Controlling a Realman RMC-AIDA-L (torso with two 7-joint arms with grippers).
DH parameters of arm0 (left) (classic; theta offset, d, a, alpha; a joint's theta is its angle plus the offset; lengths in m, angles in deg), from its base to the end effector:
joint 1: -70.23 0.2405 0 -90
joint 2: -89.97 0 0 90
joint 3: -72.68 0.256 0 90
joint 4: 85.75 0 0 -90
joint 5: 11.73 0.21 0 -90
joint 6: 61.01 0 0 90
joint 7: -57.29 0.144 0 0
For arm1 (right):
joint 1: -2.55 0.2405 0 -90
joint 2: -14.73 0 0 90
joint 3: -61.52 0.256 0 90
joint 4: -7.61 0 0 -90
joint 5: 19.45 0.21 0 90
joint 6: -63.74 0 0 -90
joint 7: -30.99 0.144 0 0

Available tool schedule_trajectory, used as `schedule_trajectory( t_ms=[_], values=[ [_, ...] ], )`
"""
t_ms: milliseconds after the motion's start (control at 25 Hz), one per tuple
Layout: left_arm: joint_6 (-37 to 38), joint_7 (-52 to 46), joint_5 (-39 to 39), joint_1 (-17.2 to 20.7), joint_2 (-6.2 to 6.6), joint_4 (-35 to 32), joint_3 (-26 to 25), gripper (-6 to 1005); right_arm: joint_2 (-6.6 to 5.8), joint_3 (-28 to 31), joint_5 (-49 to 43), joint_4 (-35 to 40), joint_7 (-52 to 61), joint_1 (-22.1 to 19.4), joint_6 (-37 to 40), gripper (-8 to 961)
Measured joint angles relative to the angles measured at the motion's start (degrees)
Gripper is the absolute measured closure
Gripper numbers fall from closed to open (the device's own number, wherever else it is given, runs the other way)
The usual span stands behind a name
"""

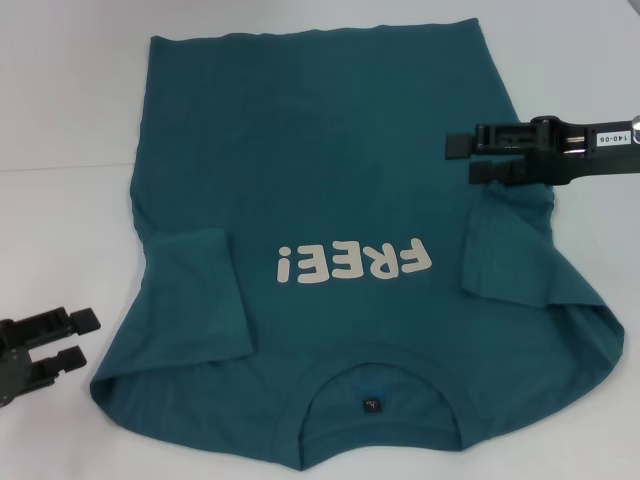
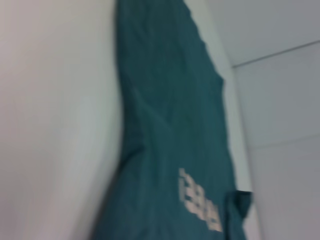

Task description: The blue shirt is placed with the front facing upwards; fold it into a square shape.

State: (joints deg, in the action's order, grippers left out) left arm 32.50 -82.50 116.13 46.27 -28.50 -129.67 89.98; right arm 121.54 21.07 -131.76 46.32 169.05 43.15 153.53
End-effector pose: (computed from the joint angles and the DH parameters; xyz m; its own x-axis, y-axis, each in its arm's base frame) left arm -0.3350 0.2921 0.0543 -0.2073 0.8295 0.5187 0.9472 0.0377 0.3183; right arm 0.2227 0.4004 0.0912 0.2618 -0.8378 -0.4791 -0.9031 -0.3877 0.1845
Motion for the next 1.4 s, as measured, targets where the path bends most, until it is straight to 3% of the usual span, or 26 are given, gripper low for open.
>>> schedule_trajectory(
  t_ms=[280,560,1400],
  values=[
    [-8.85,0.54,2.03,-1.24,0.18,5.87,0.18,308,0.06,-0.08,-1.15,-0.01,0.17,-0.01,-1.56,23],
    [-14.06,2.86,2.10,-1.31,-0.11,7.61,0.27,308,0.00,-0.10,-1.33,-0.04,0.19,-0.05,-1.63,22],
    [-15.96,4.91,2.73,-1.01,-0.19,8.69,2.06,308,-0.03,0.01,-1.33,-0.04,0.19,0.05,-1.64,23]
  ],
)
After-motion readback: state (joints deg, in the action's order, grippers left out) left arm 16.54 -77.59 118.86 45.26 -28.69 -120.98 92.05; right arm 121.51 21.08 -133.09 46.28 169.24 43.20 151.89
